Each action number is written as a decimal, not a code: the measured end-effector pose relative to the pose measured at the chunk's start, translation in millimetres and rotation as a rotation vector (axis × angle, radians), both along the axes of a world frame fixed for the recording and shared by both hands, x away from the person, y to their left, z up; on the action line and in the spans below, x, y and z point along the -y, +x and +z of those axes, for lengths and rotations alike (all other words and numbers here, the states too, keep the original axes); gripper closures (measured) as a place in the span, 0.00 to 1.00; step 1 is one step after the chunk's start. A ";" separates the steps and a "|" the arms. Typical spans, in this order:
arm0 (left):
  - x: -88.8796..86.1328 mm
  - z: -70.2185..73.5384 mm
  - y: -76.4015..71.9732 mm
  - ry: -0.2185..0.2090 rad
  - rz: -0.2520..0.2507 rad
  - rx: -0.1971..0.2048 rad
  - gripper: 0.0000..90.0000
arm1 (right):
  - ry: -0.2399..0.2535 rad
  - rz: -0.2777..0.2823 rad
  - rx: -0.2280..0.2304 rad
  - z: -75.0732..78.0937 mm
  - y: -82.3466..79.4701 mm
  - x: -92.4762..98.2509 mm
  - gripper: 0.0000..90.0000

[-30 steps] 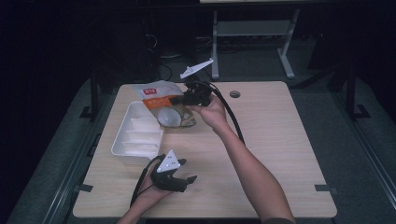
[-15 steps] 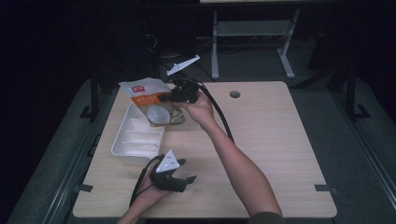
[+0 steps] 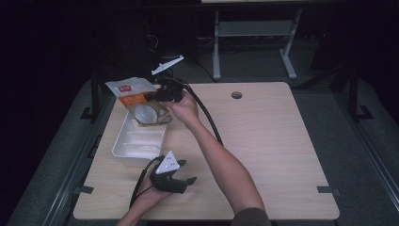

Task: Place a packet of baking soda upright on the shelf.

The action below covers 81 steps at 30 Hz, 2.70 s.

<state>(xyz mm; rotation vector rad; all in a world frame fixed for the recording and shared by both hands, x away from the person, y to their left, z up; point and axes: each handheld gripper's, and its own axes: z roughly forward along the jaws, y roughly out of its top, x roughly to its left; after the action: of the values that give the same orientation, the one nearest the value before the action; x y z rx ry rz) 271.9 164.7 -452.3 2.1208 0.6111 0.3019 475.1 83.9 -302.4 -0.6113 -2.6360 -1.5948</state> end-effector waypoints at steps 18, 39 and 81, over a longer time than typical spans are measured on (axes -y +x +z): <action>-1.4 -0.4 0.7 0.007 -0.005 0.006 0.30 | 0.028 -0.027 -0.055 -36.8 18.5 -22.7 1.00; -0.3 -0.8 -0.9 0.025 -0.010 0.009 0.30 | 0.048 -0.070 -0.112 -74.0 18.9 -23.0 0.92; 2.9 -2.3 -0.6 0.038 -0.019 0.004 0.30 | -0.147 -0.016 -0.141 -109.5 6.3 -4.6 0.89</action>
<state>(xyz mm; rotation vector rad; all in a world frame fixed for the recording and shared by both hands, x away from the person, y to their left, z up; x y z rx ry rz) 271.2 161.8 -454.5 2.1610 0.5862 0.3098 481.4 88.5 -411.9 -0.7227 -2.6656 -1.3160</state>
